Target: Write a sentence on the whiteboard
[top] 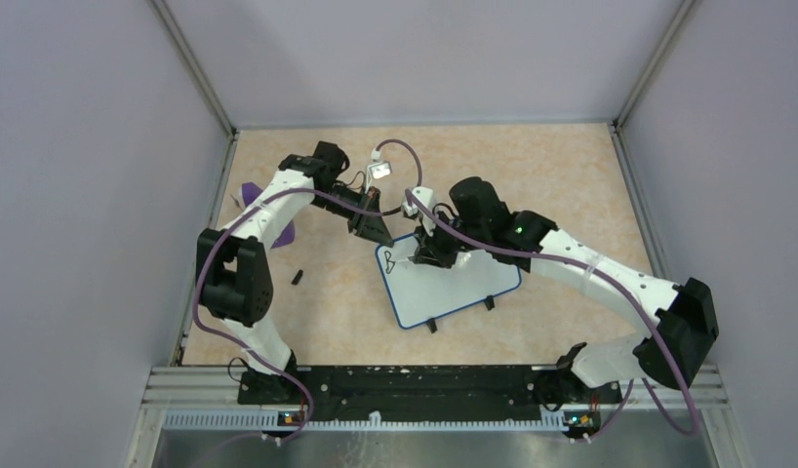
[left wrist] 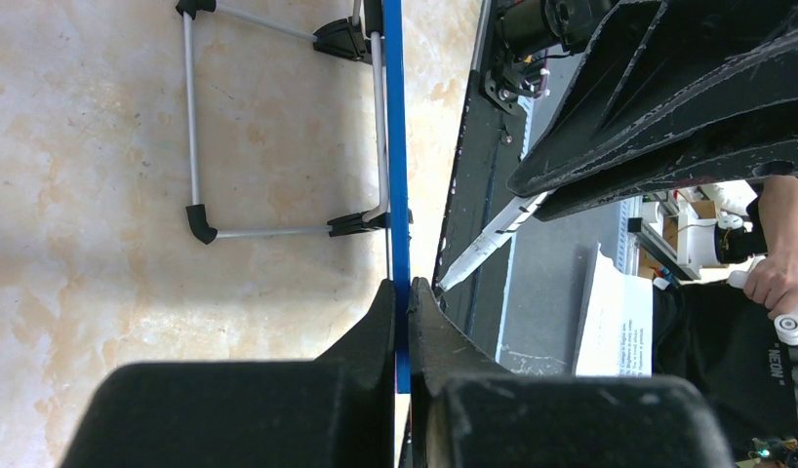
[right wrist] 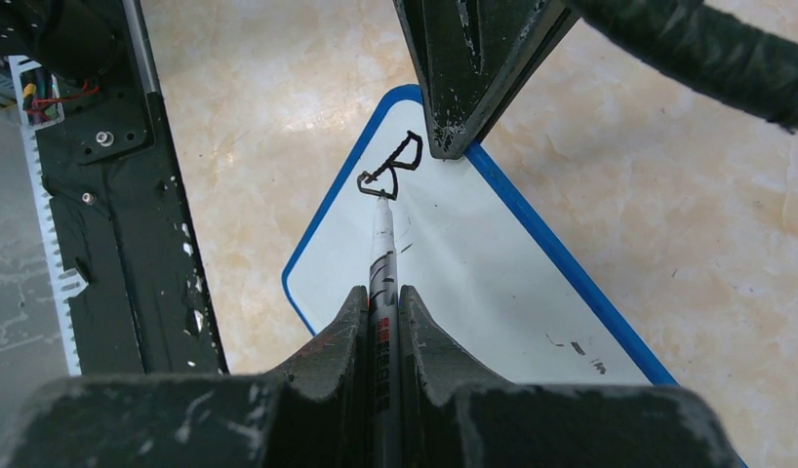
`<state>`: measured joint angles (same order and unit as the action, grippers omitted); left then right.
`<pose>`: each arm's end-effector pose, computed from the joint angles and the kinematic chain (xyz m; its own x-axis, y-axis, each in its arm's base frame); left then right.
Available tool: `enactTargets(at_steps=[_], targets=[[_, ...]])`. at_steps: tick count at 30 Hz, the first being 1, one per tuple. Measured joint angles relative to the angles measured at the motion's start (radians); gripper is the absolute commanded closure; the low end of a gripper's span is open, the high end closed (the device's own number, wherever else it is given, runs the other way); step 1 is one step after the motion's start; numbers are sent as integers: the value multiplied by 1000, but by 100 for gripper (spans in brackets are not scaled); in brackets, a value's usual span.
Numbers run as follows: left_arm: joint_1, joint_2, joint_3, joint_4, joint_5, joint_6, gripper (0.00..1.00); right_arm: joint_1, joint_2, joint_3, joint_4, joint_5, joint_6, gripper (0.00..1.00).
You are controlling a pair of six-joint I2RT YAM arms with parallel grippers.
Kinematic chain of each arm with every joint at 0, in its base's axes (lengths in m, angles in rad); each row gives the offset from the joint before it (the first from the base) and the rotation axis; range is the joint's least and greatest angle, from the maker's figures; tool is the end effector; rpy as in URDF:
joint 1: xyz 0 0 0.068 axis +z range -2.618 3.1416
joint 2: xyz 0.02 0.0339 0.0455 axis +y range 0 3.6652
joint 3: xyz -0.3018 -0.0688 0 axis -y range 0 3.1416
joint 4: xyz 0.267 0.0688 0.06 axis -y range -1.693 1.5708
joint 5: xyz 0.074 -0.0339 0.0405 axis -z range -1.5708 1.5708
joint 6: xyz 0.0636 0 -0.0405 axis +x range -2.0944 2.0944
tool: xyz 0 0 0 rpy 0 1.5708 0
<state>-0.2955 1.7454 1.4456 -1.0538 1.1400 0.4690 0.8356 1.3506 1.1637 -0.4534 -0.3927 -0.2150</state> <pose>0.3342 -0.1621 0.2910 -0.6937 0.4085 -0.5933 0.6978 0.1770 -0.6941 0.2060 0.2641 0.3380 -0.2014 -0.5166 -0.8322 -0.9561 0.2885 0.0523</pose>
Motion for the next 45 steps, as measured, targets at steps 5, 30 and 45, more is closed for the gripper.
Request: enactTargets(at_steps=[5, 30, 45], targets=[[0, 0, 0, 2, -1, -3, 100, 0, 0, 0, 2, 10, 0, 100], [-6, 0, 0, 18, -5, -3, 100, 11, 20, 0, 16, 76, -1, 100], [-6, 0, 0, 22, -9, -3, 100, 13, -3, -34, 15, 91, -14, 100]])
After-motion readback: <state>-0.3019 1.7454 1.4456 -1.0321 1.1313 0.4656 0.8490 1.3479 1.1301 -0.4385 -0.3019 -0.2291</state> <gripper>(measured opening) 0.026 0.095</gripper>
